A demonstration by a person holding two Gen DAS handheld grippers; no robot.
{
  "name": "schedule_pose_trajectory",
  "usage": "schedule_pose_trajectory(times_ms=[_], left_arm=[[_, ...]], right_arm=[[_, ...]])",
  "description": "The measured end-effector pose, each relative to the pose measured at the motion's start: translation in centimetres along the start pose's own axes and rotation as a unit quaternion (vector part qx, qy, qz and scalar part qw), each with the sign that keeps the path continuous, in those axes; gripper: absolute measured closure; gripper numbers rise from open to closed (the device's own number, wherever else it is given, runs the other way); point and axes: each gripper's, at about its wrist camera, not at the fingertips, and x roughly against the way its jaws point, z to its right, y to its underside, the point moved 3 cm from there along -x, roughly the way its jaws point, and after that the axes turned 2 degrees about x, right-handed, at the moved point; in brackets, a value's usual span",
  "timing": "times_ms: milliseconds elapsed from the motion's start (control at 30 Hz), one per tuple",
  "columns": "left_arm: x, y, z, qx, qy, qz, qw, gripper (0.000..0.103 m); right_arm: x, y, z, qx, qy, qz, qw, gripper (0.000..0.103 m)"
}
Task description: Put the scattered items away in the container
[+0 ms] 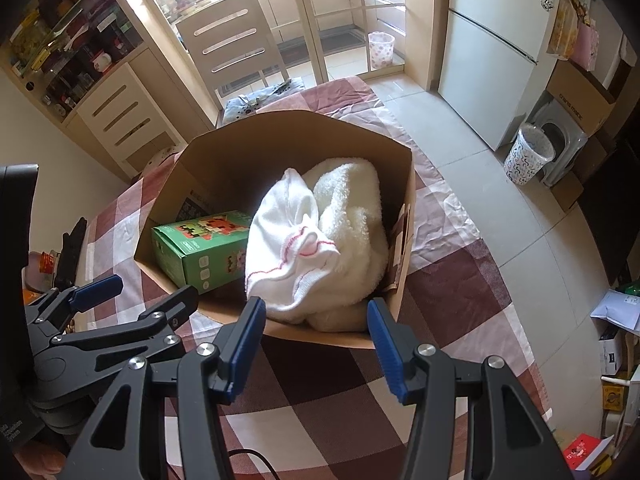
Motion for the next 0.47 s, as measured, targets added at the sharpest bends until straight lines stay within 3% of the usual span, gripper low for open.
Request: schedule_pose_trajectory(times_ms=[467], left_arm=[[0.22, -0.1, -0.11, 0.002, -0.003, 0.01, 0.9999, 0.015]], right_arm=[[0.11, -0.03, 0.04, 0.0, -0.003, 0.002, 1.0, 0.049]])
